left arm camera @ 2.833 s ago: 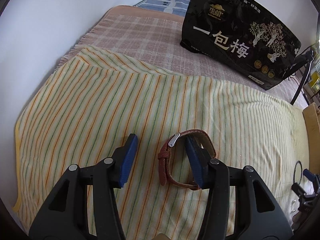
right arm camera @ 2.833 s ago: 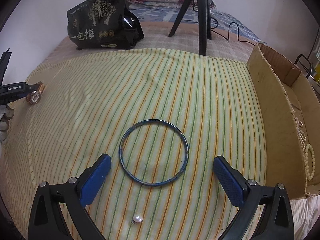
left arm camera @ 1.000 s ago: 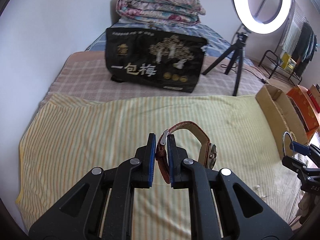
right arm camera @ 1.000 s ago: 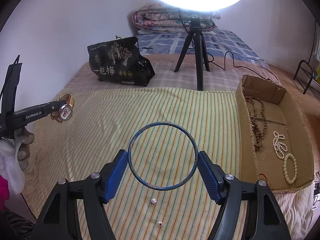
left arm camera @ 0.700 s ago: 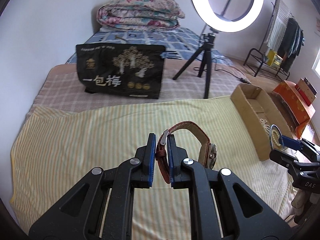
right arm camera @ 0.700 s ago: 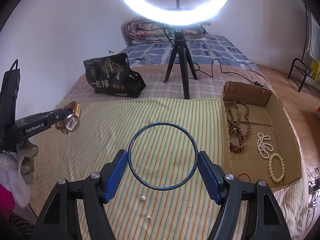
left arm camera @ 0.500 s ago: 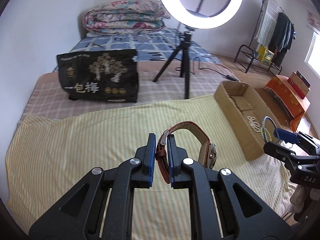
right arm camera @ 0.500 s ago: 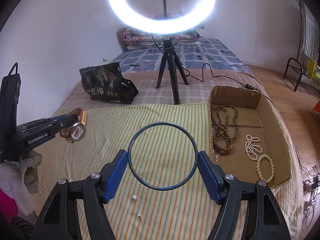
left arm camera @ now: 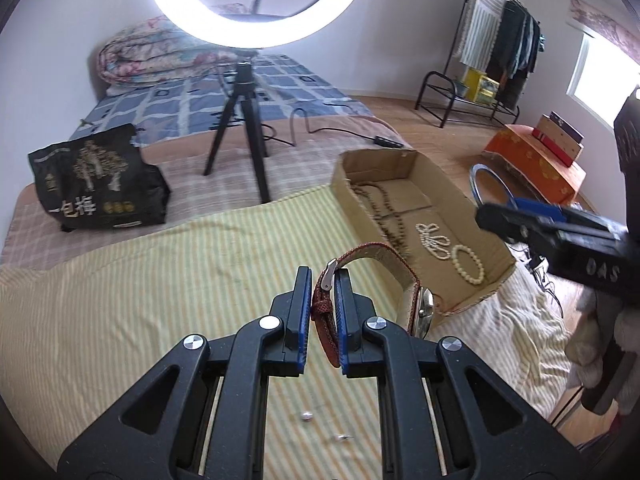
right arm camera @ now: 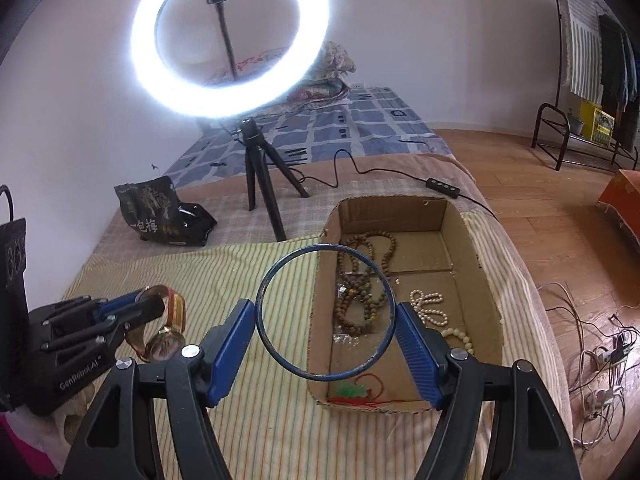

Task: Organize jewelry
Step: 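Lift the watch and blue bangle and carry both over the box, then open both tools to drop the watch and bangle into the box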

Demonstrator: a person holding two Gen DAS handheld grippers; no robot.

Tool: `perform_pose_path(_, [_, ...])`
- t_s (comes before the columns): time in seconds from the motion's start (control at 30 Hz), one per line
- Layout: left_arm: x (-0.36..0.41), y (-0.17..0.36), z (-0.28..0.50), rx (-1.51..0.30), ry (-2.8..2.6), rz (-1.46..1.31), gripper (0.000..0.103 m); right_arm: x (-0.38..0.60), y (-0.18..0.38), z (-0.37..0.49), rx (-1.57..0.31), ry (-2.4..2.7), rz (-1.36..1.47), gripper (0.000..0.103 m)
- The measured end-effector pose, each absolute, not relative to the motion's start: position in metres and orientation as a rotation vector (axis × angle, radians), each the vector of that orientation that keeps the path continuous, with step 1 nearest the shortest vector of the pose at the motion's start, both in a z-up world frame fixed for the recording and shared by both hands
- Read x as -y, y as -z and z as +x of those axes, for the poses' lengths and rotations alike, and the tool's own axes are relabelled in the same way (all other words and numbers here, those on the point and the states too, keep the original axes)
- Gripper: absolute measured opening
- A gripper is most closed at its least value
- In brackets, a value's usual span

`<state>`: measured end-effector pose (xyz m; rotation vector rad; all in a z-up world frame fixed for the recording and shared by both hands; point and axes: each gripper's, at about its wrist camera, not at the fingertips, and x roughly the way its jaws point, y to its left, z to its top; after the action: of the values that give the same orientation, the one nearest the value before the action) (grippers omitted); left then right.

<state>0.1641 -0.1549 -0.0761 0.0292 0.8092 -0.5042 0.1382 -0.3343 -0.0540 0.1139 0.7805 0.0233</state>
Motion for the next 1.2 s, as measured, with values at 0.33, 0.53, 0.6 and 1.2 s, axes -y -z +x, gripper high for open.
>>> perform_pose_path(0.33, [0.213, 0.085, 0.161, -0.827, 0.575, 0.054, 0.009, 0.378, 0.05, 0.17, -0.768, 0.048, 0.161, 0.073])
perform_pose_path(0.53, [0.235, 0.089, 0.164, -0.819, 0.589, 0.058, 0.009, 0.392, 0.057, 0.186, -0.78, 0.069, 0.185, 0.073])
perform_pose_path(0.6, [0.24, 0.09, 0.165, -0.821, 0.593, 0.058, 0.009, 0.396, 0.059, 0.192, -0.782, 0.071, 0.199, 0.073])
perform_pose_path(1.2, [0.27, 0.101, 0.178, -0.839, 0.633, 0.035, 0.022, 0.411, 0.075, 0.22, -0.796, 0.078, 0.264, 0.074])
